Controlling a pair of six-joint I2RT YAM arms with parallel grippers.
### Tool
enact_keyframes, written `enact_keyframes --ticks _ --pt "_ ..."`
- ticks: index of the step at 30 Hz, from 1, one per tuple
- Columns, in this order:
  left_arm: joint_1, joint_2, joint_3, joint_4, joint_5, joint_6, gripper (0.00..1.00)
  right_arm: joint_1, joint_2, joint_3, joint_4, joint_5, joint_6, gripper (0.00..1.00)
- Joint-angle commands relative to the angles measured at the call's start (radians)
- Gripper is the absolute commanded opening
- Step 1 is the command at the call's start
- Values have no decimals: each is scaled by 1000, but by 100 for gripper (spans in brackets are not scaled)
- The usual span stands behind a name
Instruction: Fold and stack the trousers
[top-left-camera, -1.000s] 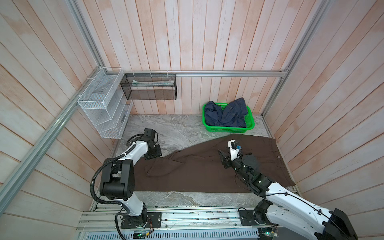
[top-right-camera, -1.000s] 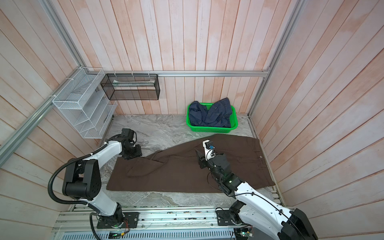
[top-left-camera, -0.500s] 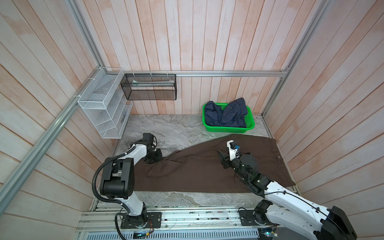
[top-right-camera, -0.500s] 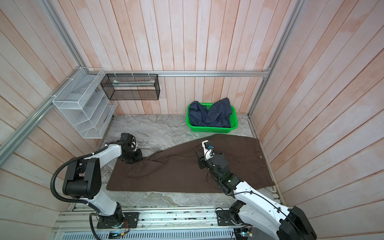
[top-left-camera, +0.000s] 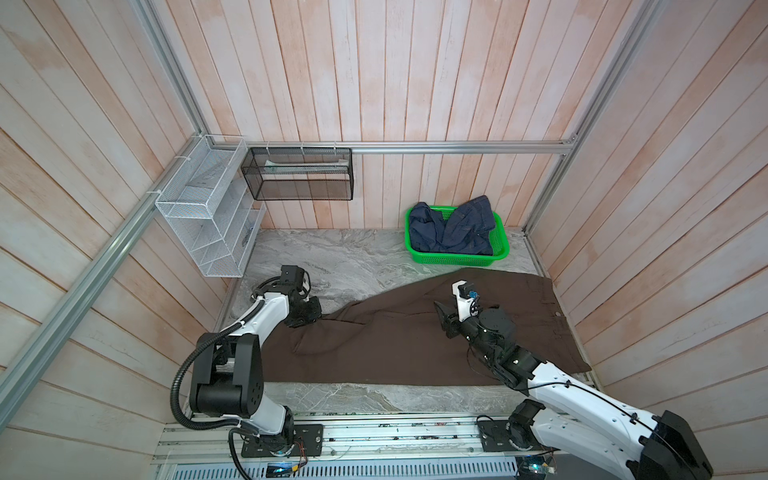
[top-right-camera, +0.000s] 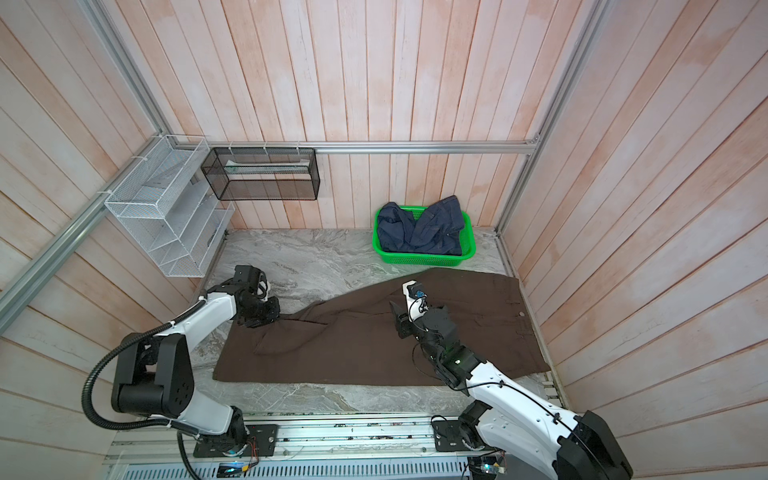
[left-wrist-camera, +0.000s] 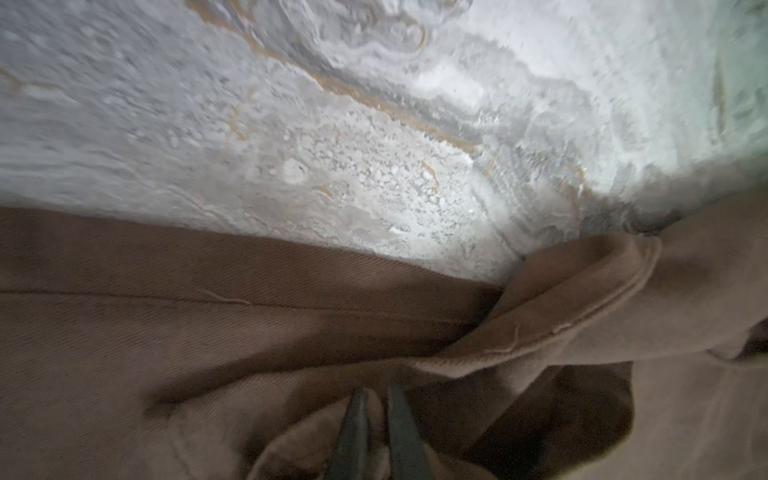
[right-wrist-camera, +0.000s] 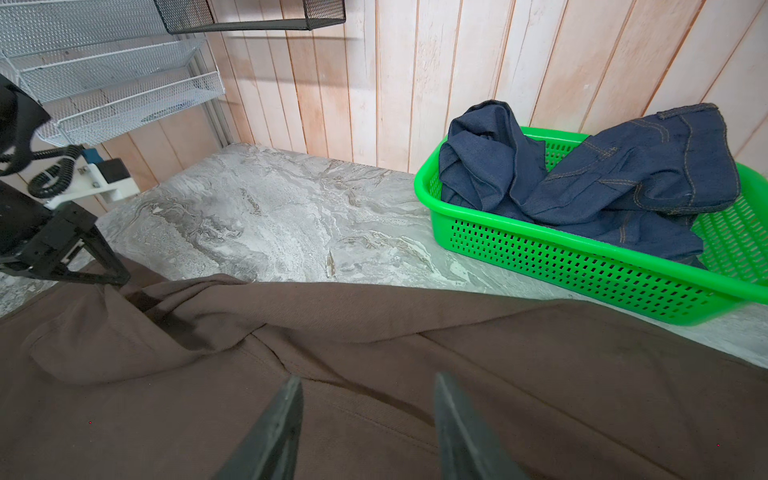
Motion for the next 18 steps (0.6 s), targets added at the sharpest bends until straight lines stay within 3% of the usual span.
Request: enact_keyframes --ticks 1,4,9,18 --pt "-2 -109 82 -22 -100 -22 0 -4 5 27 14 -7 3 51" --pt "5 -137 172 -11 -149 -36 0 -5 24 35 17 -4 -1 51" --pt "47 -43 325 14 -183 -55 0 -15 80 80 -23 -4 6 52" --pt "130 176 501 116 -188 -98 0 -164 250 210 -135 -104 119 52"
